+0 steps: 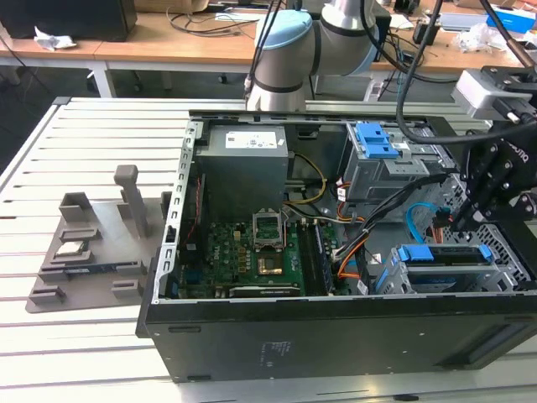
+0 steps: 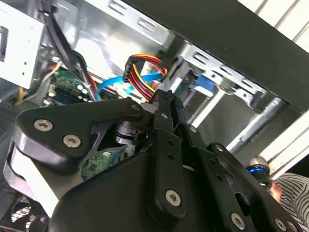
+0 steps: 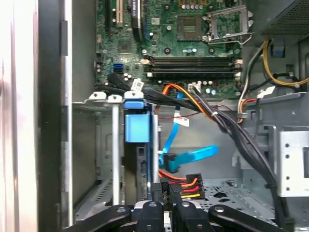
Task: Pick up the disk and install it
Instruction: 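Insert the first disk wire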
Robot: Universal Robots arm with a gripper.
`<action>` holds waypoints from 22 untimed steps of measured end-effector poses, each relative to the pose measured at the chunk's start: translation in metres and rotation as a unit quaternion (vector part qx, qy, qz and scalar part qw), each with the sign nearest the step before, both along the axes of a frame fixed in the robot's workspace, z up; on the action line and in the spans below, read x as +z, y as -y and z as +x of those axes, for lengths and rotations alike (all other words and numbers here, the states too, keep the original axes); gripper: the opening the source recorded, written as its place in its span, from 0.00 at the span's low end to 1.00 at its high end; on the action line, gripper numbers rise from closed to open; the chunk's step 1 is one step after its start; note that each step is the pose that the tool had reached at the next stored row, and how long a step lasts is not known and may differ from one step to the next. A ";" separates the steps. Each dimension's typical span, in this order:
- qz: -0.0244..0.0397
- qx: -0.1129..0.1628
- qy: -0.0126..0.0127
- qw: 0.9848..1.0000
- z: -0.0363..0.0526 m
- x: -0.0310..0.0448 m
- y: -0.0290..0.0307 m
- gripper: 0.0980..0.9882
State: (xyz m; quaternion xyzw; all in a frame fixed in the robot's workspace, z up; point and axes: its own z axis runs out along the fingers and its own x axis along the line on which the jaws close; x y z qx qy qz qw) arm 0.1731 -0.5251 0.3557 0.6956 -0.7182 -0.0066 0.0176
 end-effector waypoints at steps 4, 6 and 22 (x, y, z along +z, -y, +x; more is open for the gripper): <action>-0.003 0.000 0.000 1.000 0.0001 -0.0033 0.0103 0.08; -0.003 0.000 0.000 1.000 0.0006 -0.0052 0.0104 0.08; -0.003 0.000 0.000 1.000 0.0037 -0.0163 0.0104 0.08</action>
